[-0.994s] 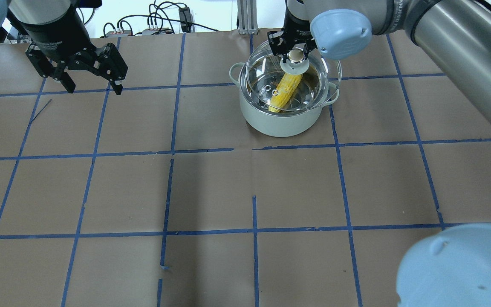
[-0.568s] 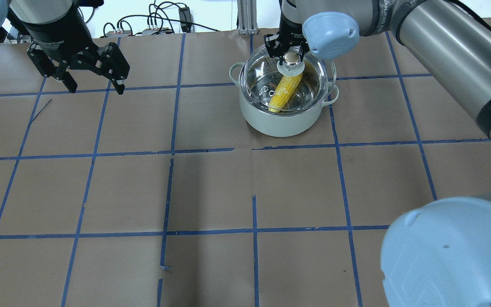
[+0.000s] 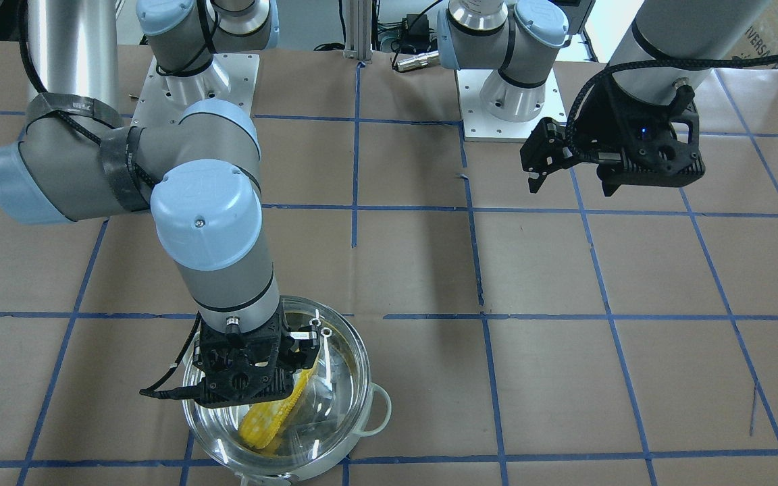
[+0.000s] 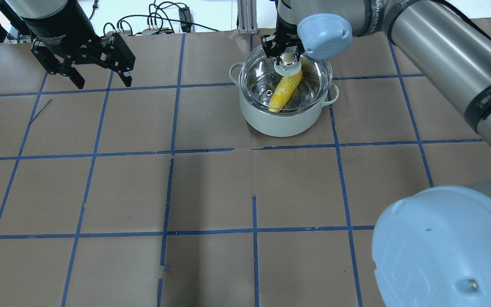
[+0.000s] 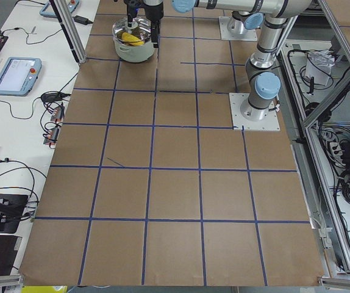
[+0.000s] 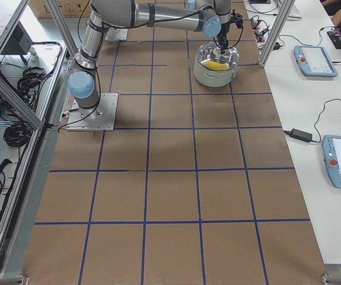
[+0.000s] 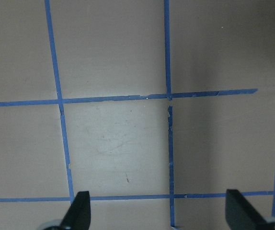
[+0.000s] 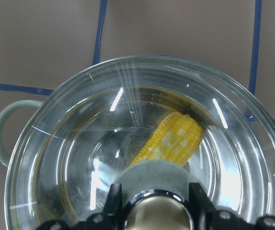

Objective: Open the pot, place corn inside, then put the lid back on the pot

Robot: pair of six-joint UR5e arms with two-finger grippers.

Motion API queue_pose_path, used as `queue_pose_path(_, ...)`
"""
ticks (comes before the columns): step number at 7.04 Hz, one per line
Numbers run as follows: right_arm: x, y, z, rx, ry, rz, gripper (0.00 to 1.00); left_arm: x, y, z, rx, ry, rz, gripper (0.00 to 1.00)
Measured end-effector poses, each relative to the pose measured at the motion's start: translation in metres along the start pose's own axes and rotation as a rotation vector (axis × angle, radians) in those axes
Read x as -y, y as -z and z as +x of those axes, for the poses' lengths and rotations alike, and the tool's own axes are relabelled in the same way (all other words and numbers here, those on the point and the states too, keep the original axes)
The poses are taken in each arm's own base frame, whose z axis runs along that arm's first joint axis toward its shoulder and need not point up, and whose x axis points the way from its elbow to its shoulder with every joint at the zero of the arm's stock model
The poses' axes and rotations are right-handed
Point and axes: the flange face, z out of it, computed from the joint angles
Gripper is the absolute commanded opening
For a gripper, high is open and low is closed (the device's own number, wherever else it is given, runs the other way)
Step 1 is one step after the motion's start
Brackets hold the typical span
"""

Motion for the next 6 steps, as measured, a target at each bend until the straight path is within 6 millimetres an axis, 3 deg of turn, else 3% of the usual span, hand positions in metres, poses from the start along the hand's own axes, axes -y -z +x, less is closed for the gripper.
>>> queue_pose_path(4, 0.000, -0.004, -0.004, 0.002, 0.006, 0.006, 0.13, -0.007, 0.015, -0.002, 0.000, 0.006, 0.030, 1.00)
queue_pose_path(6, -0.001, -0.008, -0.004, 0.003, 0.008, 0.001, 0.13, -0.008, 0.012, -0.003, 0.000, 0.005, 0.024, 1.00)
